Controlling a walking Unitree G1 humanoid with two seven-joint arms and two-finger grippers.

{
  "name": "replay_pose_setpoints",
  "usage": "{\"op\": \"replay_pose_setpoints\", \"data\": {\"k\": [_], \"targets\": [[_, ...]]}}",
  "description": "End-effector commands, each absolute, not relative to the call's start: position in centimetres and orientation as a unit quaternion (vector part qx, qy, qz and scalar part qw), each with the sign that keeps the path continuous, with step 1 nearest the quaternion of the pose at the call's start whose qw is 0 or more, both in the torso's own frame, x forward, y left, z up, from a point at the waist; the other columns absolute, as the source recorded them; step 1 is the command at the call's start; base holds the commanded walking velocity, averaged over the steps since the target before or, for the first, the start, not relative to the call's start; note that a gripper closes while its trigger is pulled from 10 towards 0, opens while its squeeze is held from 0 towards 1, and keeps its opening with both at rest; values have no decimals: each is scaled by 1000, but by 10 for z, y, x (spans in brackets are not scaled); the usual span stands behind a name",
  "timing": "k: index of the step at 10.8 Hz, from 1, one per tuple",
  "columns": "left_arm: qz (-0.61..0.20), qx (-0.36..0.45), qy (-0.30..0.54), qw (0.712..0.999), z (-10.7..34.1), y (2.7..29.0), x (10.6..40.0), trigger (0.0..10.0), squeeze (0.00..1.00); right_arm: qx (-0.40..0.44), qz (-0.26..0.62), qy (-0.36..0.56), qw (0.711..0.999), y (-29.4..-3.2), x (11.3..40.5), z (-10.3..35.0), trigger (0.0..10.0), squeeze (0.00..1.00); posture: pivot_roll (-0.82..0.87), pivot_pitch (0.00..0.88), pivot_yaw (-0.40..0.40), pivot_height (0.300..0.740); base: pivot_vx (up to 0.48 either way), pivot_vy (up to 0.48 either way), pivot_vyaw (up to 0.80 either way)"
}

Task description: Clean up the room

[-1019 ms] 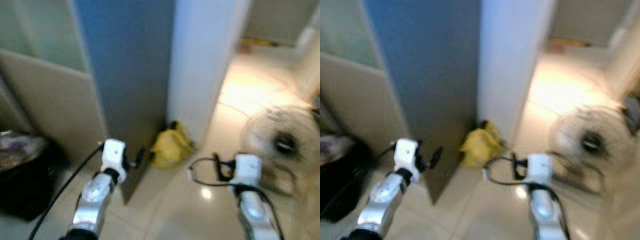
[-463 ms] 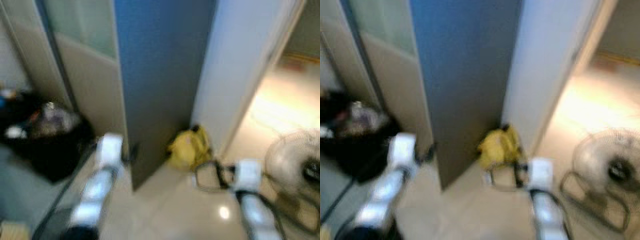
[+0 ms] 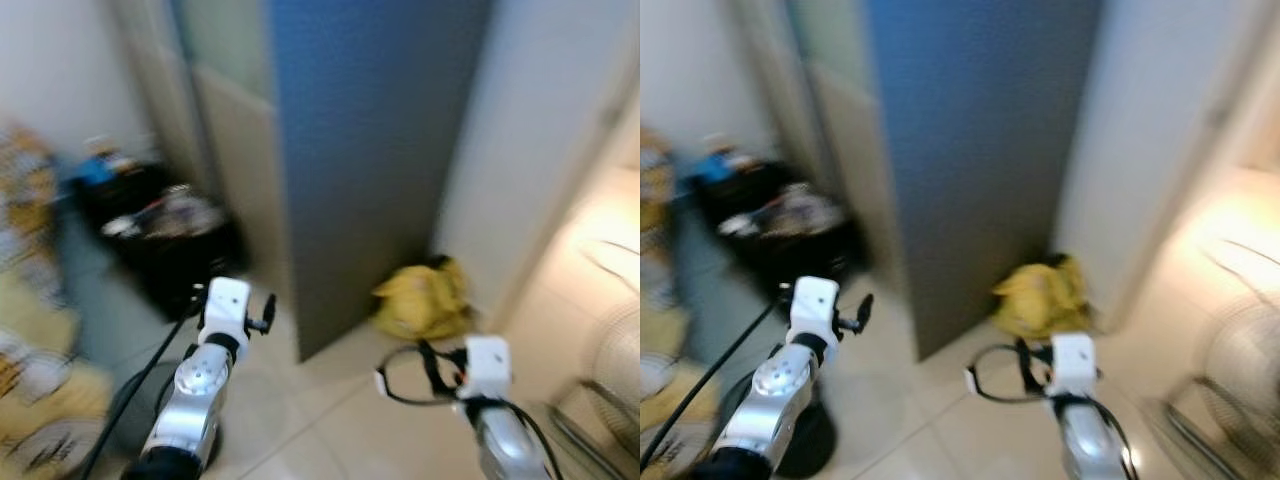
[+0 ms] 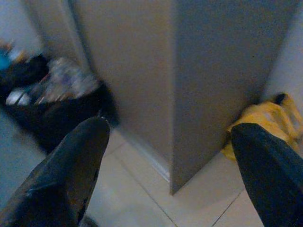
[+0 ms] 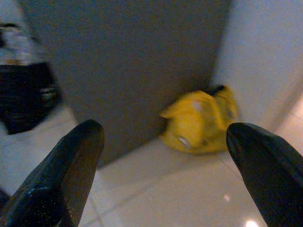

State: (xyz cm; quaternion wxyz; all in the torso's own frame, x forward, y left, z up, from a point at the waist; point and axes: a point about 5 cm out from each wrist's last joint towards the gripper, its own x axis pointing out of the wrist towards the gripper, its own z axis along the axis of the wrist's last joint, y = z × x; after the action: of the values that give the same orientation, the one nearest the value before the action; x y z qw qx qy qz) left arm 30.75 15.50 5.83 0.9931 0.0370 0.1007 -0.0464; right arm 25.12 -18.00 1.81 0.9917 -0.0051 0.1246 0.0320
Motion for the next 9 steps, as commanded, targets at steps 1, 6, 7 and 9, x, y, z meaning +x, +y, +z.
{"op": "replay_pose_setpoints", "data": {"k": [1,6,7,9], "targets": [[-22,19,100,995,62,160,313,10000,0,-10,45,119,992,-177,254,21,10000,0,112,0,36,740,0,480,575],[-61,18,54,996,61,163,289,10000,0,-1,-11,78,997,-201,259,36,10000,0,130,0,-12,740,0,192,449],[-57,19,54,997,64,160,295,10000,0,-2,5,85,996,-199,261,35,10000,0,134,0,-15,740,0,0,694],[-49,23,47,997,70,150,302,10000,0,12,26,83,996,-187,270,37,10000,0,141,0,-16,740,0,0,578]]}}
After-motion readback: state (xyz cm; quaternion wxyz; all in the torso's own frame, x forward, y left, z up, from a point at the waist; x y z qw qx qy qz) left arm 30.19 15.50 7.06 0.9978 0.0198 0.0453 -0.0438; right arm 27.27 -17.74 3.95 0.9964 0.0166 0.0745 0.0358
